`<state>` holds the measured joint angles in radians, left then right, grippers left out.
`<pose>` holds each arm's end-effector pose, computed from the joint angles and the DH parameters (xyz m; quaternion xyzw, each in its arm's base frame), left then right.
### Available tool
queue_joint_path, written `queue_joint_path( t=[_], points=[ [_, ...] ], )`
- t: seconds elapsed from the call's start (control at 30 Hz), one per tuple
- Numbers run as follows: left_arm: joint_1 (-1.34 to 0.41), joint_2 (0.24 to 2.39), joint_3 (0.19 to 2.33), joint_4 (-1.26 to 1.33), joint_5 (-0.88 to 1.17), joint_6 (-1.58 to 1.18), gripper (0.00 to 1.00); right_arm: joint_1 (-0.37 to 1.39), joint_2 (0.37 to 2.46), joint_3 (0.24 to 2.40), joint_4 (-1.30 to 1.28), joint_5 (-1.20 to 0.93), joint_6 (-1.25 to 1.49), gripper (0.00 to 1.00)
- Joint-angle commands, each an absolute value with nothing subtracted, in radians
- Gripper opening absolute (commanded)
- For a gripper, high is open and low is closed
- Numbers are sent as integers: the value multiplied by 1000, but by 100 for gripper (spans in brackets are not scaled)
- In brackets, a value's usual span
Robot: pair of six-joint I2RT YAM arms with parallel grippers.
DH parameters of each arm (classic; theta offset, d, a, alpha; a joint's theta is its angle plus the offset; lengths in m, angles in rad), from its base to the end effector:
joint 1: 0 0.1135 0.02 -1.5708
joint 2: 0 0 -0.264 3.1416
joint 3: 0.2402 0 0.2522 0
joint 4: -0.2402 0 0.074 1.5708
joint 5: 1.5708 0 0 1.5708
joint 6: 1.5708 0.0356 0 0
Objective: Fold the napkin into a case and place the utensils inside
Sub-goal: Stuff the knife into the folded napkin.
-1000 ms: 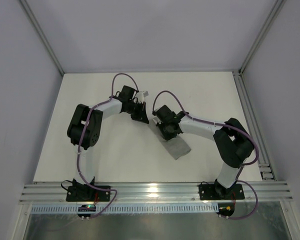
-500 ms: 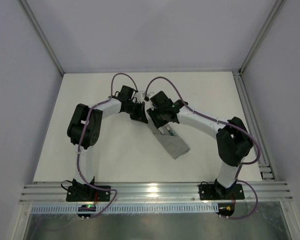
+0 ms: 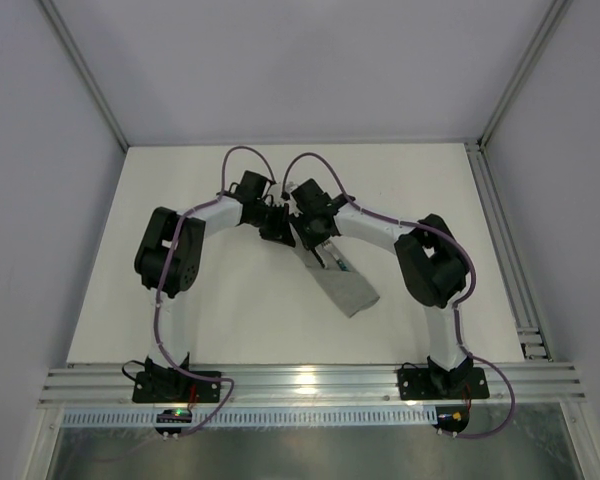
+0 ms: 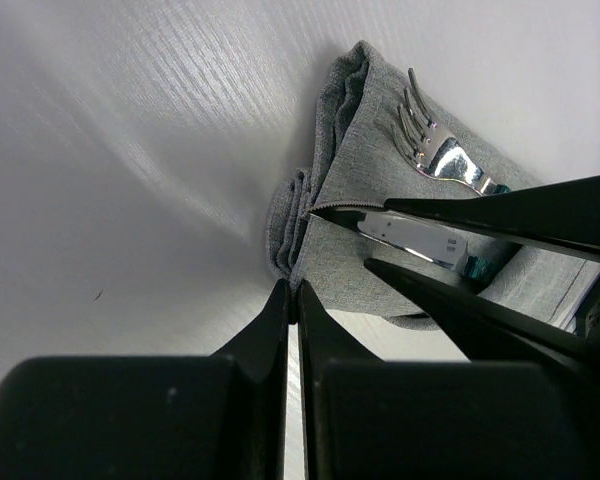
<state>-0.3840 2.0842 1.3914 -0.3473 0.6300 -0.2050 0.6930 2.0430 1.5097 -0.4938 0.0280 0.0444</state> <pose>0.3894 -0.1800 0.1445 0.1629 0.9066 -0.3585 0.1518 0.3378 0.2792 0.1820 -0.3033 0.9142 0.0842 0.2553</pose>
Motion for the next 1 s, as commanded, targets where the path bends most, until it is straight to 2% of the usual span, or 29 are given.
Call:
queue_joint_path(
  t=[0.0, 0.4, 0.43, 0.6, 0.83, 0.97],
  points=[
    [-379, 2086, 1434, -331, 638, -193, 0, 692, 2033, 1516, -466, 21, 32, 30],
    [-379, 2086, 1434, -328, 641, -196, 0, 690, 2039, 1460, -443, 40, 49, 28],
    [-379, 2086, 1434, -330, 640, -196, 0, 692, 2036, 1450, -443, 41, 51, 22],
    [-379, 2092, 1437, -328, 637, -198, 0, 692, 1990, 1408, -430, 34, 64, 9],
    [-379, 2092, 1440, -331, 637, -196, 0, 692, 1930, 1350, -428, 57, 86, 9],
    [-379, 2094, 1442, -331, 637, -196, 0, 696, 1913, 1336, -433, 46, 101, 13]
  ],
)
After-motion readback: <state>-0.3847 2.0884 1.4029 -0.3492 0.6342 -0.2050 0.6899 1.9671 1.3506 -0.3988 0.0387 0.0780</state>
